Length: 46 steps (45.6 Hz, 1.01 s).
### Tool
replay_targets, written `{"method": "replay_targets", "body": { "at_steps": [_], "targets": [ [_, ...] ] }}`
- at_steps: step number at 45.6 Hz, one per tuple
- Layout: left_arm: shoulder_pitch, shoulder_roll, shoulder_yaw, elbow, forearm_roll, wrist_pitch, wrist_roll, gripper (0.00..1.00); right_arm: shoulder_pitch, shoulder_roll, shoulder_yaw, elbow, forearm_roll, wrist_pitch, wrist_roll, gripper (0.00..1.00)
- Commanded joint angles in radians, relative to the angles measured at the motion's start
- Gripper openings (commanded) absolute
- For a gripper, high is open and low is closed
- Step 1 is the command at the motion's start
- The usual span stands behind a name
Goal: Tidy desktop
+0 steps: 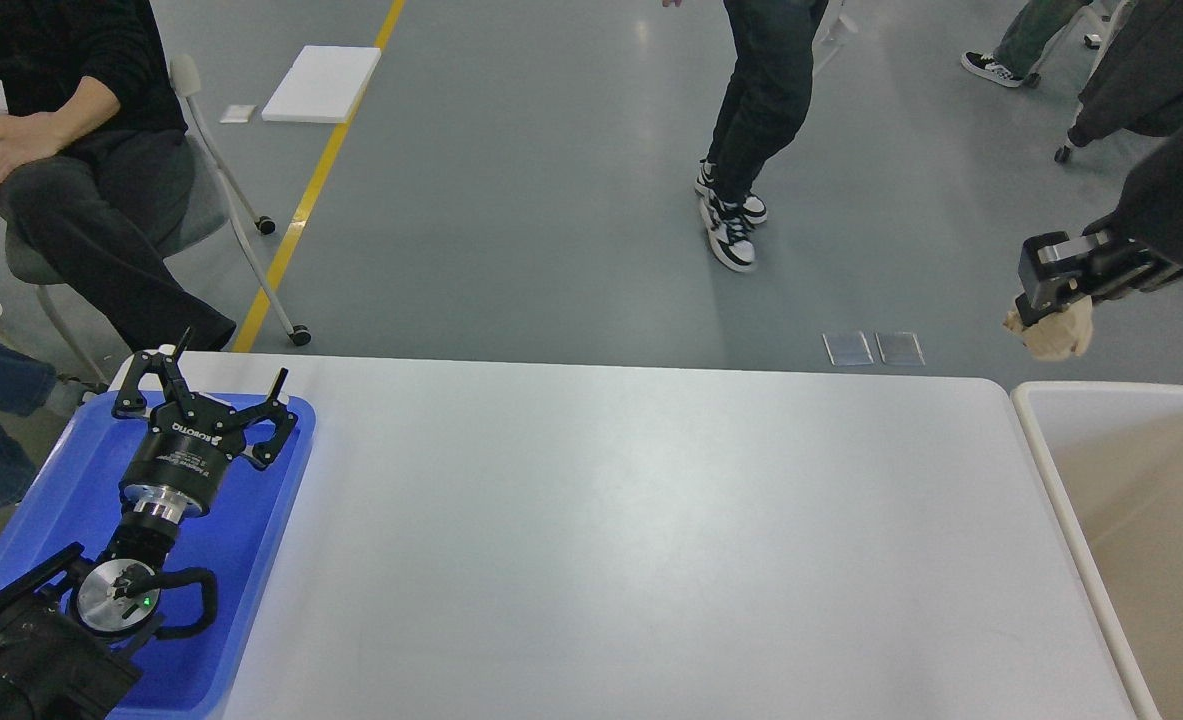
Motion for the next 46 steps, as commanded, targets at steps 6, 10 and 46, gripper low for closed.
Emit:
{"method": "replay_targets", "body": {
  "at_steps": [6, 10, 46],
  "targets": [
    [0.000, 0.000, 0.000, 0.000, 0.000, 0.000, 0.000, 0.99, -0.229, -0.160, 0.017, -0.206, -0.130, 0.007, -0.003, 0.00],
    [0.000, 0.000, 0.000, 0.000, 0.000, 0.001, 0.000, 0.99, -0.261, -0.211, 0.021, -0.256, -0.163, 0.007, -0.001, 0.00],
    [0.000, 0.000, 0.000, 0.000, 0.000, 0.001, -0.002, 0.99, -1.127, -0.098, 0.472, -0.848, -0.143, -0.235, 0.008, 0.00]
  ]
}}
